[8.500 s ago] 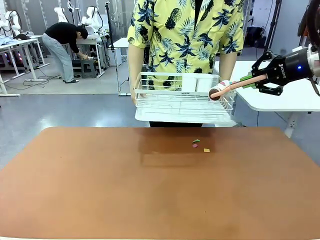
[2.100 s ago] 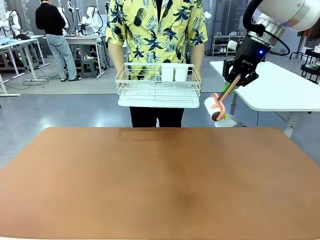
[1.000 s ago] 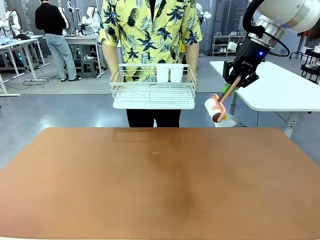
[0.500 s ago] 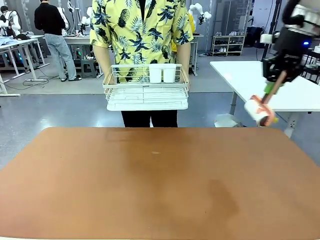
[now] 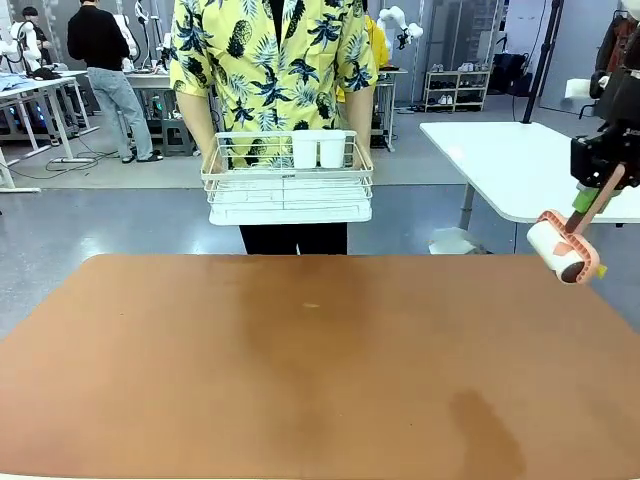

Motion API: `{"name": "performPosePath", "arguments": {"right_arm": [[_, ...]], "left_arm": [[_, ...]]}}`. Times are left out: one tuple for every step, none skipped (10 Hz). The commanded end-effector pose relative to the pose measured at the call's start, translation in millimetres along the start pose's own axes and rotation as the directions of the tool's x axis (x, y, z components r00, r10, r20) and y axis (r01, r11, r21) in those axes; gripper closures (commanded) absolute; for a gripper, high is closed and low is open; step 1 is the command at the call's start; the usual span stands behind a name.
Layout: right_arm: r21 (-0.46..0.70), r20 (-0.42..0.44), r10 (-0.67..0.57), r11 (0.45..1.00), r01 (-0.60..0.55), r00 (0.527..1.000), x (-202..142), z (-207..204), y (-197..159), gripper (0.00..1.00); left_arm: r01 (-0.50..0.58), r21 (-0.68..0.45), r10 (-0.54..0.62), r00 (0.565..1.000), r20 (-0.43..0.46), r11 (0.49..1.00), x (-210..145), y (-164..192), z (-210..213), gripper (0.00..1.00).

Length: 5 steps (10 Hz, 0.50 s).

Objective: Clean the table.
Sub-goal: Clean the table with the Lint Roller when the human lifts the Dish drying rack, then place the Lint Roller down when the Dish drying rack is positioned in the middle of the table.

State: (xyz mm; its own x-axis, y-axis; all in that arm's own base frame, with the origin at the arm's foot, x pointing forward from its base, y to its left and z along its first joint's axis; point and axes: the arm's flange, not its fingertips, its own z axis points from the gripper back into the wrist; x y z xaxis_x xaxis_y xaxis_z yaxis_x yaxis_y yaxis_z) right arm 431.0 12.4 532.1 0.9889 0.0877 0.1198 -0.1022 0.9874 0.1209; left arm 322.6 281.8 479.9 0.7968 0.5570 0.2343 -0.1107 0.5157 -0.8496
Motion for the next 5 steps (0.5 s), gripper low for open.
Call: {"name": "performPosePath", "arguments": {"right_arm": [[0.0, -0.014, 0.003, 1.0, -0.003, 1.0, 14.1, 5.6, 0.0, 0.79], [0.0, -0.014, 0.003, 1.0, -0.003, 1.0, 14.1, 5.6, 0.0, 0.79], [0.0, -0.014, 0.003, 1.0, -0.003, 1.0, 14.1, 5.6, 0.0, 0.79], [0.0, -0.014, 0.003, 1.0, -0.003, 1.0, 14.1, 5.6, 0.0, 0.79], [0.0, -0.014, 0.003, 1.0, -0.003, 1.0, 14.1, 5.6, 0.0, 0.79]], "left_arm": [[0.008, -0.021, -0.008, 1.0, 0.0, 1.0, -0.1, 0.4, 2.5, 0.0], [0.008, -0.021, -0.008, 1.0, 0.0, 1.0, -0.1, 0.4, 2.5, 0.0], [0.008, -0.021, -0.008, 1.0, 0.0, 1.0, -0.1, 0.4, 2.5, 0.0], [0.008, -0.021, -0.008, 1.0, 0.0, 1.0, -0.1, 0.4, 2.5, 0.0], [0.008, -0.021, -0.008, 1.0, 0.0, 1.0, -0.1, 0.4, 2.5, 0.0]]}}
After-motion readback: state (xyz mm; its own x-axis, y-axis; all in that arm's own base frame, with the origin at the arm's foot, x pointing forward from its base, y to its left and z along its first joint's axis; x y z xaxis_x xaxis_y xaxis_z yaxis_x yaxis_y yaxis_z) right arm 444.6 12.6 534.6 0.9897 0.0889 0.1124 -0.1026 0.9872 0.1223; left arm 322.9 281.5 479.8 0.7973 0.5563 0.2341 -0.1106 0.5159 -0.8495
